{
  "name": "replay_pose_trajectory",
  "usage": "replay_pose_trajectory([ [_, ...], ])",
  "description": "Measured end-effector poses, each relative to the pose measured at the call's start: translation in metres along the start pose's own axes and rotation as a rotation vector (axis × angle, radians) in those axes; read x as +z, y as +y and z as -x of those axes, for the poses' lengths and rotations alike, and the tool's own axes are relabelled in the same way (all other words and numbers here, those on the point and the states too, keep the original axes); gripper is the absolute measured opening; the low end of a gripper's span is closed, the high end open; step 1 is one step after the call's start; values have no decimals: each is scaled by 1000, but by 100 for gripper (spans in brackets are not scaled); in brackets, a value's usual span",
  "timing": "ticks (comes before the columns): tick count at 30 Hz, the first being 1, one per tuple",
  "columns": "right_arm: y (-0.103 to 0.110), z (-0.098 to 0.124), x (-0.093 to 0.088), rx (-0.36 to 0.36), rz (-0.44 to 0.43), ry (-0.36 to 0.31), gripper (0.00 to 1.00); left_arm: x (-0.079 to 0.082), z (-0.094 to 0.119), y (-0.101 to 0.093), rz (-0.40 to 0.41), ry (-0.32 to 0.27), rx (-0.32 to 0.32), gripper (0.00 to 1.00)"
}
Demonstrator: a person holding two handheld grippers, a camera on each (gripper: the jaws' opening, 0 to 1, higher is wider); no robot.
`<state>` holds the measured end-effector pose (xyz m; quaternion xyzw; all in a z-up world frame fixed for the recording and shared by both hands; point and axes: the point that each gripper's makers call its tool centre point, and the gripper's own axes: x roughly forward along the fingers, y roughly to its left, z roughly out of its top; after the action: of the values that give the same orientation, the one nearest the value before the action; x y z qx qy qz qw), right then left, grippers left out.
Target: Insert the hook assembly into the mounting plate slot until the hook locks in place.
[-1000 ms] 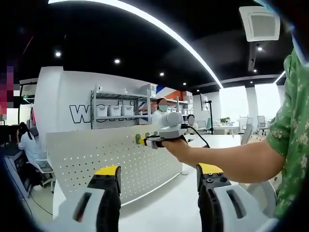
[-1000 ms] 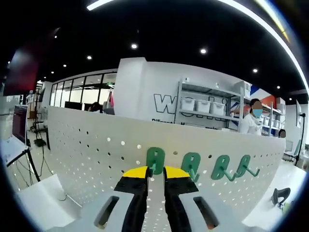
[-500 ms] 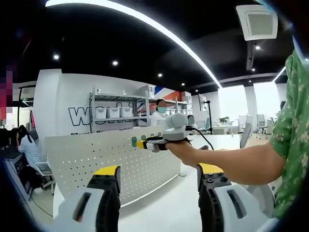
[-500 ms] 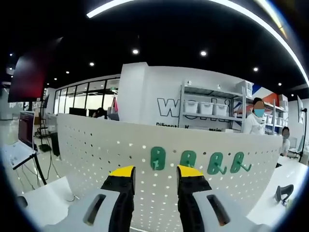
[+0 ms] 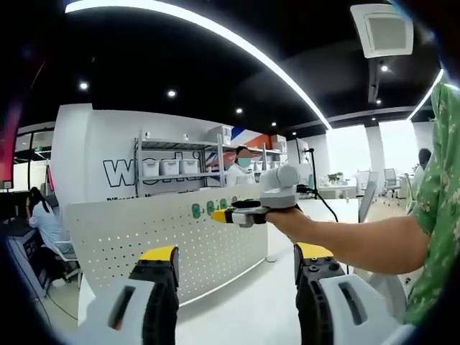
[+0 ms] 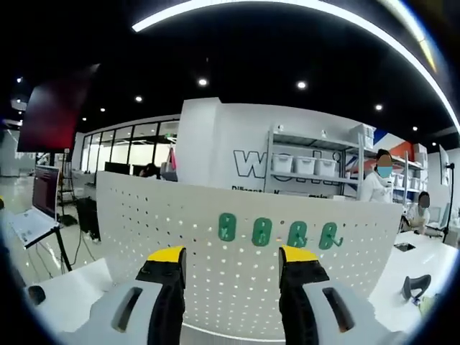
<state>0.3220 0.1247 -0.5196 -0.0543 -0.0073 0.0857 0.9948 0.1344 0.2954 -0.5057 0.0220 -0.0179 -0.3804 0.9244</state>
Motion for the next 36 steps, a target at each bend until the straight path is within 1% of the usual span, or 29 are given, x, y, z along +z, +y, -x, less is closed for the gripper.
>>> replay_pose_trajectory([
  [2,-5,7,-2,-4,-1,4,57,-1,-2,-2,0,-1,3,67],
  [5,-12,25,-4,-5,-7,2,59,-4,-6,-6,-5,6,9,67],
  [10,-26,51,-12,-7,-9,13,61,-10,-19,-18,-2,20,6,67],
  [14,-43,72,-12,-19,-21,8,63,-9,-32,-26,-5,16,7,68],
  [16,-51,85,-11,-23,-25,-1,63,-8,-39,-28,-3,15,11,68],
  [19,-59,100,-11,-23,-25,-1,65,-8,-46,-29,-6,13,21,69],
  [22,-65,112,-12,-20,-28,2,67,-10,-53,-28,-11,17,49,70],
  [24,-67,123,-13,-16,-28,-2,69,-13,-57,-25,-7,19,87,71],
  [26,-67,133,-16,-17,-11,2,71,-17,-57,-17,-12,23,150,72],
  [27,-66,138,-20,-14,-10,9,71,-19,-57,-13,-10,15,178,72],
  [29,-62,145,-27,-2,-10,17,74,-26,-57,-9,29,21,210,74],
  [31,-56,151,-36,17,-10,40,75,-35,-58,-6,25,51,227,74],
  [32,-54,154,-39,25,-17,51,76,-38,-58,-6,21,58,232,75],
  [33,-53,156,-40,31,-24,53,77,-45,-58,-5,15,83,245,75],
  [34,-52,158,-41,36,-31,50,78,-47,-59,-4,23,80,246,75],
  [36,-48,165,-43,54,-46,50,81,-57,-59,-3,39,109,251,76],
])
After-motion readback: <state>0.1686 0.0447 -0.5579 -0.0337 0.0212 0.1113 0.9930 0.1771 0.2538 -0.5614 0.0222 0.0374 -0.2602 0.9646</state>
